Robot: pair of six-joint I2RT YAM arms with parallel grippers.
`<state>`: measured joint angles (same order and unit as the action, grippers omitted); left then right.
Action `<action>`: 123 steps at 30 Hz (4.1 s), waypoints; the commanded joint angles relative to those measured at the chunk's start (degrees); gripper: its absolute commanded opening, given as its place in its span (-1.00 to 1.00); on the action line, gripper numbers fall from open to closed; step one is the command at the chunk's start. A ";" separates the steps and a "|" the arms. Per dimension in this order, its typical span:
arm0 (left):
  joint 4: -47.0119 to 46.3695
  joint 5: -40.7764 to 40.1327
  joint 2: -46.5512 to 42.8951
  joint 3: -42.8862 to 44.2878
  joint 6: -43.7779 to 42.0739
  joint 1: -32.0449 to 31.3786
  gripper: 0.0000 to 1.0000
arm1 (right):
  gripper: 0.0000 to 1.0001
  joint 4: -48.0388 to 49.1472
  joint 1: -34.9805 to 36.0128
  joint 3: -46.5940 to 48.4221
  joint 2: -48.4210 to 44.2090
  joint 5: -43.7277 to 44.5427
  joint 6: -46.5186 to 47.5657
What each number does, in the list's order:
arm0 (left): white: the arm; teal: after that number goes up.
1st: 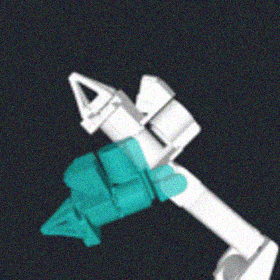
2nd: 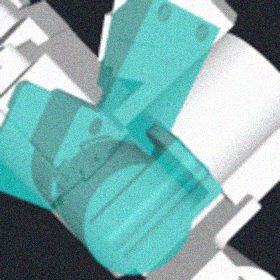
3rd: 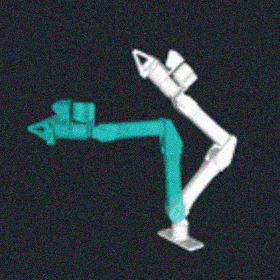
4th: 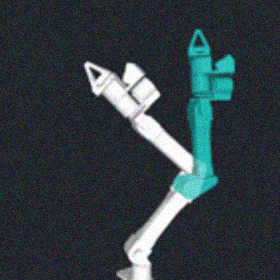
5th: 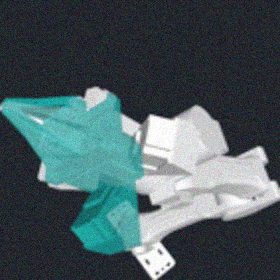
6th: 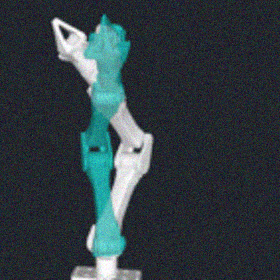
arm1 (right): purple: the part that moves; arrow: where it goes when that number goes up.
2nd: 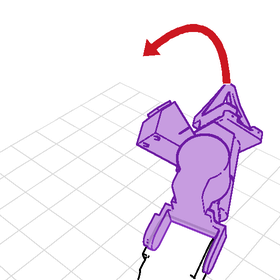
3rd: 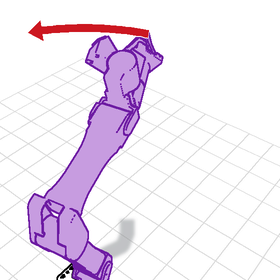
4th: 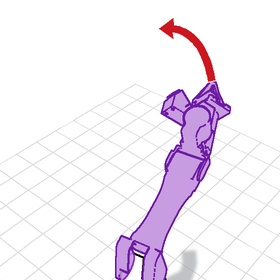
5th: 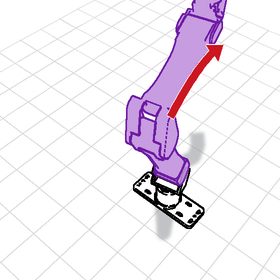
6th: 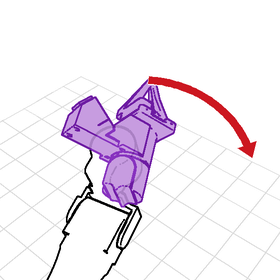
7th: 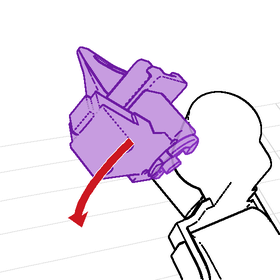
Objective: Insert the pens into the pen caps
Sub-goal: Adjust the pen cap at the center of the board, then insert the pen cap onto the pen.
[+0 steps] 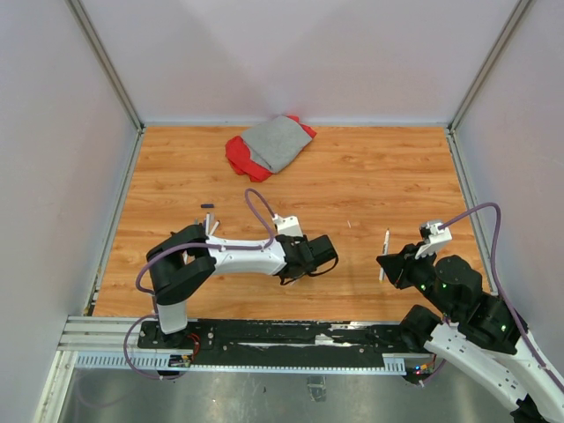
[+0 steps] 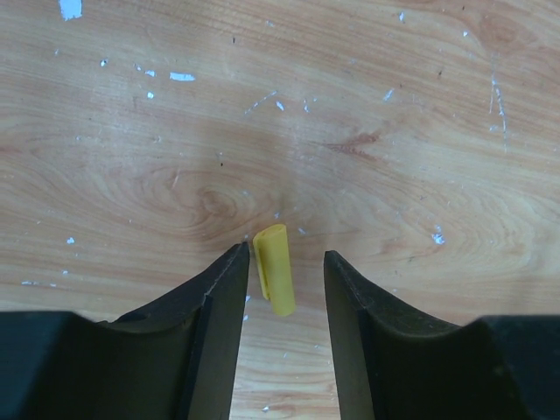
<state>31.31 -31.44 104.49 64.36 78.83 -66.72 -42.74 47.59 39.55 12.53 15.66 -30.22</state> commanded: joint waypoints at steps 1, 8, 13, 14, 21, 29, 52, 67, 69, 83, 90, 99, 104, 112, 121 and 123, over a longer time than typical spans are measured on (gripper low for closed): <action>6.22 1.89 2.04 1.02 0.01 -1.34 -0.10 | -0.84 0.30 0.29 -0.81 -0.91 0.46 0.03; 7.12 2.09 3.11 0.48 -1.35 -2.05 -0.12 | -0.84 0.36 0.23 -0.92 -1.04 0.29 0.06; 8.89 0.07 4.77 0.25 -3.99 -2.10 -0.22 | -0.84 0.08 0.23 -0.58 -1.32 0.54 0.25; 9.31 -0.20 5.03 0.17 -4.40 -2.06 -0.25 | -0.84 -0.01 0.22 -0.60 -1.44 0.57 0.20; 7.97 0.00 3.63 -4.21 -7.01 -1.99 -0.45 | -0.84 -0.20 0.22 -0.51 -1.60 0.81 0.25; 0.53 5.83 0.90 -10.38 -17.13 2.18 -0.49 | -0.84 0.26 0.28 -0.46 -1.08 0.53 0.06; 5.20 7.45 4.46 -8.11 -30.18 2.90 -0.24 | -0.83 2.76 0.22 -1.78 0.89 -1.02 -0.75; 2.40 7.06 1.76 -9.51 -31.55 3.49 -0.79 | -0.85 3.20 0.22 -1.92 4.40 -1.60 0.06; 1.59 6.79 0.47 -9.68 -31.95 3.62 -0.85 | -0.85 3.34 0.28 -1.42 7.40 -2.66 1.18; -16.83 11.60 -20.93 -17.75 -37.56 5.37 -0.96 | -0.89 14.28 0.15 -5.28 21.45 -11.33 3.30; -29.84 18.16 -30.39 -25.97 -35.33 8.05 -0.99 | -0.87 25.76 0.15 -12.28 20.20 -17.31 -0.55; -47.71 24.06 -36.65 -32.87 -29.26 8.93 -0.99 | -0.93 42.31 0.58 -23.91 15.04 -21.51 -9.75; -52.50 23.21 -38.74 -35.00 -27.45 8.92 -0.98 | -0.97 52.98 2.81 -29.77 14.44 -21.25 -17.42; -54.06 20.15 -41.62 -35.44 -26.27 8.92 -0.96 | -0.99 62.31 11.93 -33.54 15.10 -12.77 -25.75; -55.16 19.14 -42.67 -35.97 -25.80 8.92 -0.96 | -0.99 70.77 14.66 -31.53 24.12 -15.36 -25.95; -55.14 19.37 -42.51 -36.05 -25.74 8.91 -0.97 | -0.99 73.01 14.93 -31.00 26.68 -16.75 -25.75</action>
<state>-21.10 -11.07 62.57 29.17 52.99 -58.19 22.48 61.30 6.15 35.53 1.08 -55.42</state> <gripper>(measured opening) 0.144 0.140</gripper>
